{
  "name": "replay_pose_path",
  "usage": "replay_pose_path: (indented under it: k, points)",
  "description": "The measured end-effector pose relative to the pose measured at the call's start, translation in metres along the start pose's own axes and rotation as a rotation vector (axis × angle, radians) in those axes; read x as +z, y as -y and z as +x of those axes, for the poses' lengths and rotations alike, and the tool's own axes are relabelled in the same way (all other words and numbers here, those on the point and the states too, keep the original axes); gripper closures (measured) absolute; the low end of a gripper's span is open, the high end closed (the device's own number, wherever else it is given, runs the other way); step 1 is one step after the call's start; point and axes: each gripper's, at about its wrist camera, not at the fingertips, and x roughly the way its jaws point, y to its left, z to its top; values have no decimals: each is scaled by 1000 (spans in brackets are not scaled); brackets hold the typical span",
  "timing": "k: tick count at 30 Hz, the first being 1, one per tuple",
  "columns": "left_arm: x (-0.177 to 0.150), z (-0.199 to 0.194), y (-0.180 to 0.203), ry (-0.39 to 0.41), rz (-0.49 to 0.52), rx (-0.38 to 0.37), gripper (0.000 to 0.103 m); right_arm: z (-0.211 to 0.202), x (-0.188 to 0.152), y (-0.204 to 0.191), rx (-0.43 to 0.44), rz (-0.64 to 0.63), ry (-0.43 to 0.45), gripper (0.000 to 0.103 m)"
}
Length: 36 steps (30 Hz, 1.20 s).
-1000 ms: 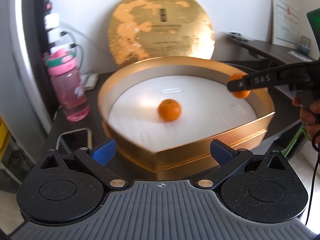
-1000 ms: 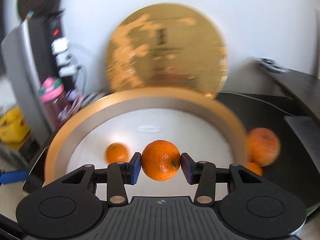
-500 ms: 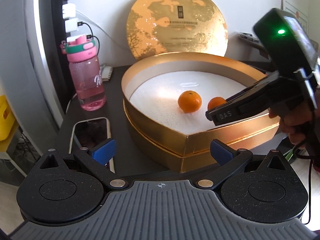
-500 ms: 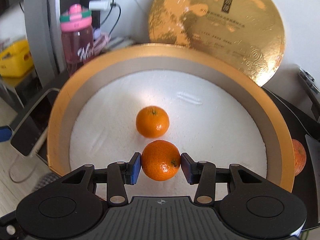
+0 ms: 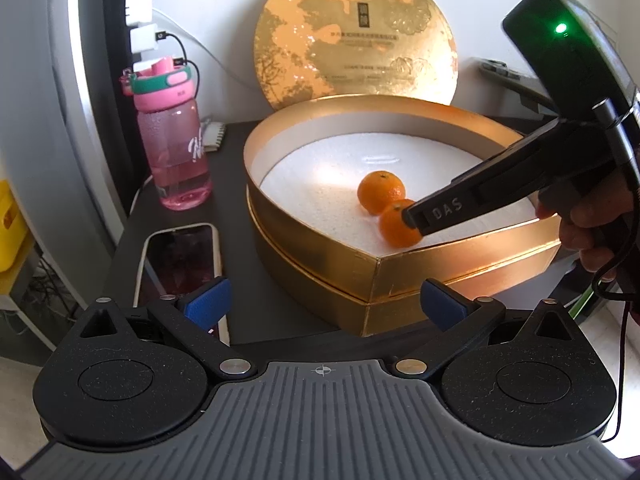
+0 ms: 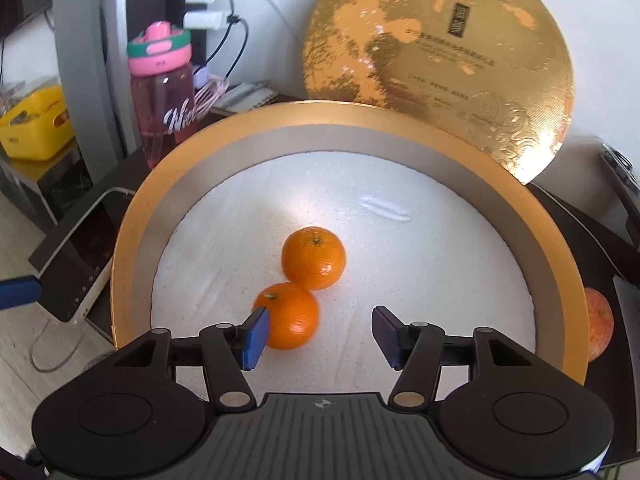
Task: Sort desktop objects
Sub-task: 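Lower the mandarin beside the first one in the box, open right gripper, then withdraw the right tool from the box toward the last mandarin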
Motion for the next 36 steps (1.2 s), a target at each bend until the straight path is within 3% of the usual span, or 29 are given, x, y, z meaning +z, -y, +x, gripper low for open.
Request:
replay_pose_path:
  k: [17,36]
  points:
    - [5,-5,13,9,27,6,0,-33,-22,38,31,219,123,40]
    - [7,-7,16,16,37,6,0,-42,-33,43,58,292,154,36]
